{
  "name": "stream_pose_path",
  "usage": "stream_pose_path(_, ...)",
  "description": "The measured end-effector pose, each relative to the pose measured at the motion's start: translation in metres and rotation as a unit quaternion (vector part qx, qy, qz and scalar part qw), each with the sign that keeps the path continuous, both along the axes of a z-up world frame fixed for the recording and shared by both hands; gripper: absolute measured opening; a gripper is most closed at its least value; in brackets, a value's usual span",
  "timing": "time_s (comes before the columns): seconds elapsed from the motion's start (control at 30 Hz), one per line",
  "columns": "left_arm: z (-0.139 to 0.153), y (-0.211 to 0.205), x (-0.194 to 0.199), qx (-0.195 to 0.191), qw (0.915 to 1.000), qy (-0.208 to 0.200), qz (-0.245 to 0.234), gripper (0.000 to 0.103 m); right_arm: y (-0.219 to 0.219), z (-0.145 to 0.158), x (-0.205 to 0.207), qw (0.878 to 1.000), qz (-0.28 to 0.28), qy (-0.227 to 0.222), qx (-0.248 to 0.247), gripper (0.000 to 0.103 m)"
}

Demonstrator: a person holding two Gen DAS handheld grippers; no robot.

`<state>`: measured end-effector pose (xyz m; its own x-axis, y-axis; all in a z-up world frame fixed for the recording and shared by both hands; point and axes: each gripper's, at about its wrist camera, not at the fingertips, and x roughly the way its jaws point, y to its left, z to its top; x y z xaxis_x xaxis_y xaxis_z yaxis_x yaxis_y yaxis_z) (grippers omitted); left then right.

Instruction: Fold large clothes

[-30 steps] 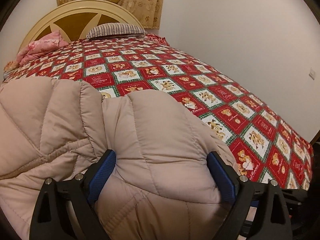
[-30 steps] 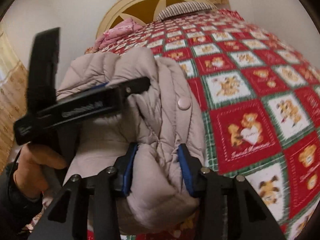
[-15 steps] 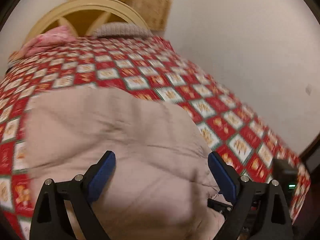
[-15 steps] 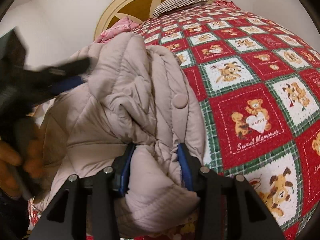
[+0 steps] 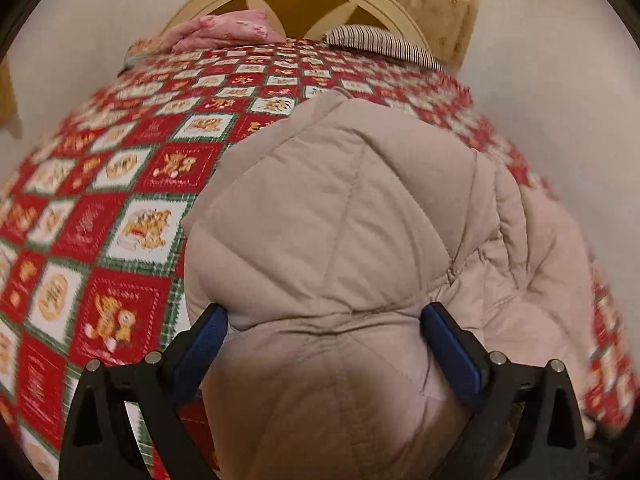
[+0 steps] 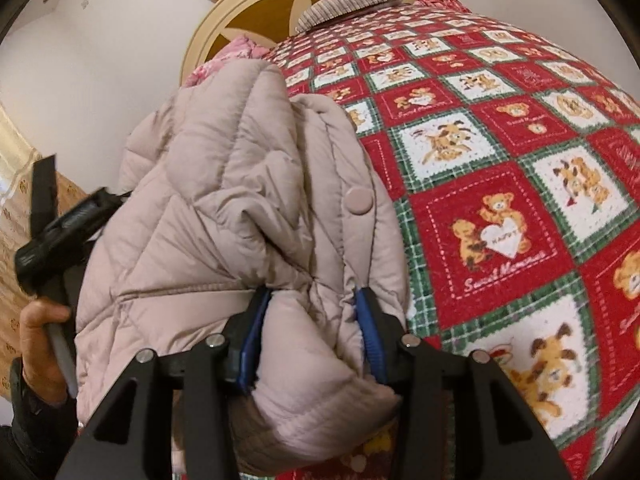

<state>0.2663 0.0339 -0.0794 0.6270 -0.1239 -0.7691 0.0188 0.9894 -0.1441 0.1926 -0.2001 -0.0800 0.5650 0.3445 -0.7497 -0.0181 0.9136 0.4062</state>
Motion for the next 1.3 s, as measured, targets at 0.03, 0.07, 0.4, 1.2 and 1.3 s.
stream_pose_path(0.03,0.000,-0.005,0.002,0.020,0.9998,0.002,-0.005,0.099,-0.003,0.009,0.000,1.000,0.003,0.005,-0.001,0.048)
stream_pose_path(0.07,0.000,-0.006,0.001,0.031,0.9995,0.000,-0.007,0.099,-0.007,0.023,0.000,1.000,0.002,-0.003,-0.005,0.049)
stream_pose_path(0.4,0.003,-0.019,-0.006,0.085,0.9962,-0.014,-0.011,0.099,0.063,0.089,0.092,0.980,0.110,-0.069,-0.154,0.044)
stream_pose_path(1.2,0.004,0.048,0.012,-0.145,0.9862,0.018,-0.078,0.102,0.013,0.016,0.102,0.998,-0.014,-0.055,0.014,0.068)
stream_pose_path(1.3,0.021,0.096,-0.009,-0.241,0.9696,-0.018,-0.038,0.102,-0.008,0.041,0.084,0.993,-0.010,-0.094,0.068,0.095)
